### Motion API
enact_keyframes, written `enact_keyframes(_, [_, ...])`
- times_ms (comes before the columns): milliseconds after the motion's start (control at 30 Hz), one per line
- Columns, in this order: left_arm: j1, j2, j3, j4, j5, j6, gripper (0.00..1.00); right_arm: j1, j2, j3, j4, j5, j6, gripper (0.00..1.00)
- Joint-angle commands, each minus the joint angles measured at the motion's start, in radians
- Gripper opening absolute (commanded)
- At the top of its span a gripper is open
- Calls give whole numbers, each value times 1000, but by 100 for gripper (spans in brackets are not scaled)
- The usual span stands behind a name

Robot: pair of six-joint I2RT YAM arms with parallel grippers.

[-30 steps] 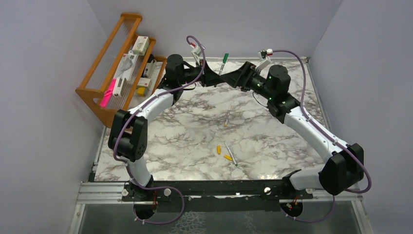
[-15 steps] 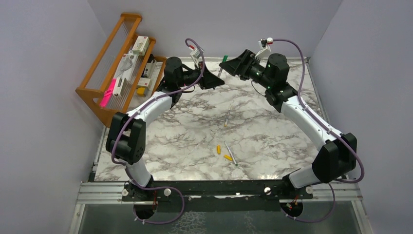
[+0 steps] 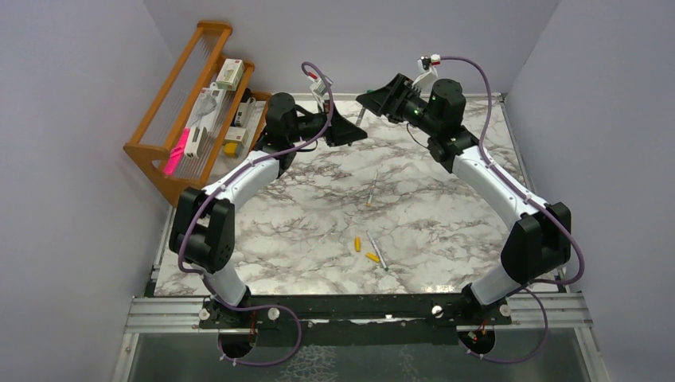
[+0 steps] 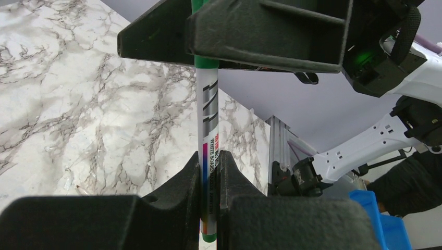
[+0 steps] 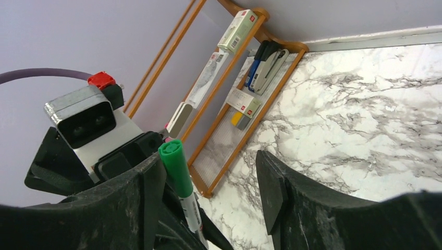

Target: Insert the pens into the pen caps

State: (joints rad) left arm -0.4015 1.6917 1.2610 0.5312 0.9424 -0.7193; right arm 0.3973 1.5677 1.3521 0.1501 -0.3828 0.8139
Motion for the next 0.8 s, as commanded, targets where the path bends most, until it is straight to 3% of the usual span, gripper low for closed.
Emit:
enact_keyframes(0, [-5,-41,-23,33,38,15,0,-6,7,35,44,-14,-17,62])
enact_keyframes(333, [-8,-54,-61,35,42,18,0,-5,-9,30,41,-6,-29,59])
enact_keyframes(467, [-12,-61,-66,36,42,17,0,-6,-14,12,50,-18,-19,44])
enact_keyframes(667, [-21,-59,-70,38,38,17,0,-5,-40,-24,37,-22,-21,2])
enact_keyframes(767, [-21,-52,-61,38,26,7,0,-5,-40,-31,20,-47,-31,1])
